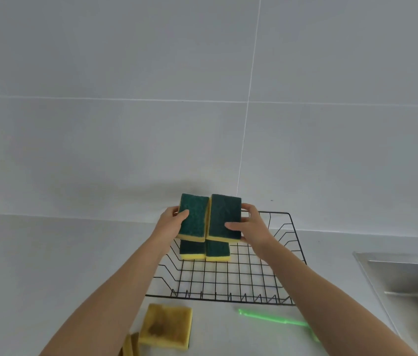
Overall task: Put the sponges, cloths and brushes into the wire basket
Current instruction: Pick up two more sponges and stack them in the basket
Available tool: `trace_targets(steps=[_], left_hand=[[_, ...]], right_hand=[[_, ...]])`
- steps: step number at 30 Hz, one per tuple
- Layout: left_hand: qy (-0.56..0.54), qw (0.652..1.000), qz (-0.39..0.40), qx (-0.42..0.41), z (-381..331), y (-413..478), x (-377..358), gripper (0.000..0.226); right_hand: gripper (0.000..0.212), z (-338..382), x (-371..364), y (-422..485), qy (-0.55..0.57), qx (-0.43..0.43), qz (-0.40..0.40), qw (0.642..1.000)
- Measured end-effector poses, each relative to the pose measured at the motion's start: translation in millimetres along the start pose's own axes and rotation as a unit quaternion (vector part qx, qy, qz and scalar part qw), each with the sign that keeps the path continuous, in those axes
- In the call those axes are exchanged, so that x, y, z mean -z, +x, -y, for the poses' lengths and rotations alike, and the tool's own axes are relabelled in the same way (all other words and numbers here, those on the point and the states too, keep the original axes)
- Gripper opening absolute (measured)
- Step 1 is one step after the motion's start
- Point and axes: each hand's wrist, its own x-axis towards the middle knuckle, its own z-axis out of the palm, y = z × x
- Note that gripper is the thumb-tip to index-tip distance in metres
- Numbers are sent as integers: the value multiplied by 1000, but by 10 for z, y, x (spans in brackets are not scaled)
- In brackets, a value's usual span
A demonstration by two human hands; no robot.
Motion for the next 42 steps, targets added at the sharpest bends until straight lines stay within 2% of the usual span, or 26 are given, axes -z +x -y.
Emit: trace_targets(steps=[5,11,15,24,33,37,40,42], left_hand=[[77,996,-46,20,146,345,-31,34],[207,977,-42,19,410,589,-95,28],[243,969,-33,20,515,674,-171,30],[299,954,-30,14,628,784,-193,30],[364,931,-32,-21,641,808,-192,33],[360,929,-22,-87,612,718,-150,38],[411,898,-7,-154,528,581,-49,58],[486,851,5,-200,434,463,37,63]], right_hand=[[61,-138,-39,323,-62,-22,-20,998],[67,-413,-15,536,-107,-82,-36,990],[64,-495,-61,606,-126,-98,-28,987],[63,-580,-187,690,-166,-82,-34,982],[51,-560,-228,644,-246,-44,-21,968],[71,-468,-224,510,-346,2,-20,938],[74,-376,-230,377,-413,52,-16,909],[73,-286,-242,268,-449,81,-6,890]])
